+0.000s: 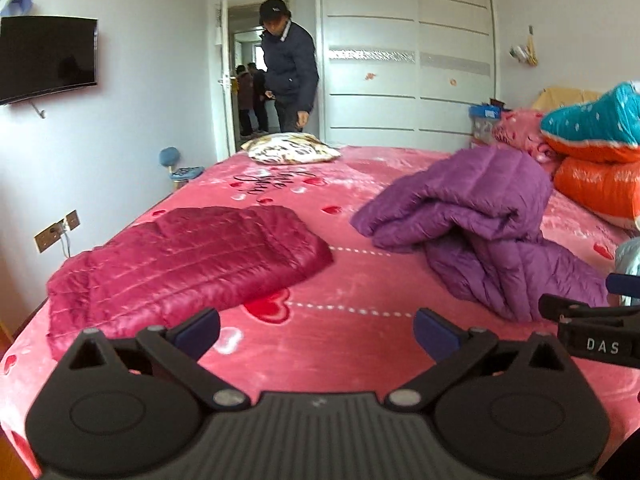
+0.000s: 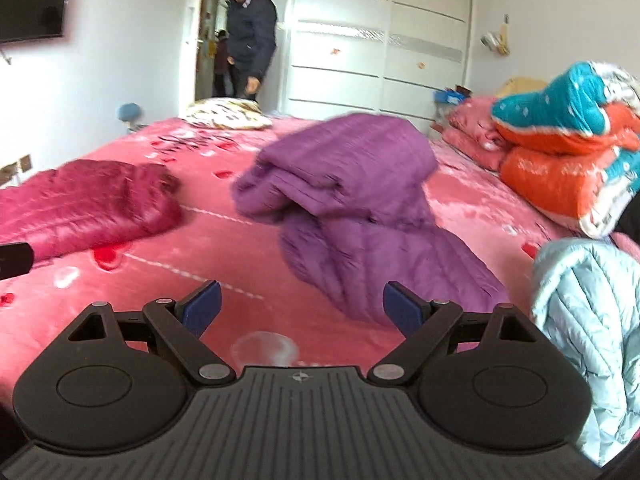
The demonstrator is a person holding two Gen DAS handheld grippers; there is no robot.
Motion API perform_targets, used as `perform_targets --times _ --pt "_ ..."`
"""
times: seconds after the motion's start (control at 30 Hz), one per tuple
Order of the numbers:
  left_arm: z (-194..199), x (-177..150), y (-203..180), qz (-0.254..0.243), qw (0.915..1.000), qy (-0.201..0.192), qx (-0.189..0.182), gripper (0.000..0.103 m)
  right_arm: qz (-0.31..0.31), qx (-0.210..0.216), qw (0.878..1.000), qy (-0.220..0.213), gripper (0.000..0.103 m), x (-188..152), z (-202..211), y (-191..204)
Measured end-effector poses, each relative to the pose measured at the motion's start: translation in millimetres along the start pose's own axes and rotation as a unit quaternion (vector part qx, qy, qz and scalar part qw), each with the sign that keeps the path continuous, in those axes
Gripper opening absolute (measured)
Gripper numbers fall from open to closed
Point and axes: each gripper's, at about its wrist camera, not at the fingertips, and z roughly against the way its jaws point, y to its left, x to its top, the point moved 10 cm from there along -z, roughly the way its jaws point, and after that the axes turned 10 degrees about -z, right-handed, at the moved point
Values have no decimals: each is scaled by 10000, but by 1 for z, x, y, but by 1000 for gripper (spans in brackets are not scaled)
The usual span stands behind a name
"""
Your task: Fold large clothes
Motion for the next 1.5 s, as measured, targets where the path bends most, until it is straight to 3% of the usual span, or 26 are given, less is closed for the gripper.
perform_targets --times 0.33,0.6,1.17,1.5 --pt "24 -13 49 311 9992 -93 219 102 197 468 9986 -174 103 12 42 56" --pt "30 -15 66 456 9983 -161 339 102 47 579 9980 -242 103 19 42 62" --pt "24 -3 4 -70 9994 -219 -271 102 -571 -176 9974 -404 103 17 41 12" --pt "23 -2 -26 -275 9981 -206 -503 102 -794 -377 9949 -495 103 11 42 -3"
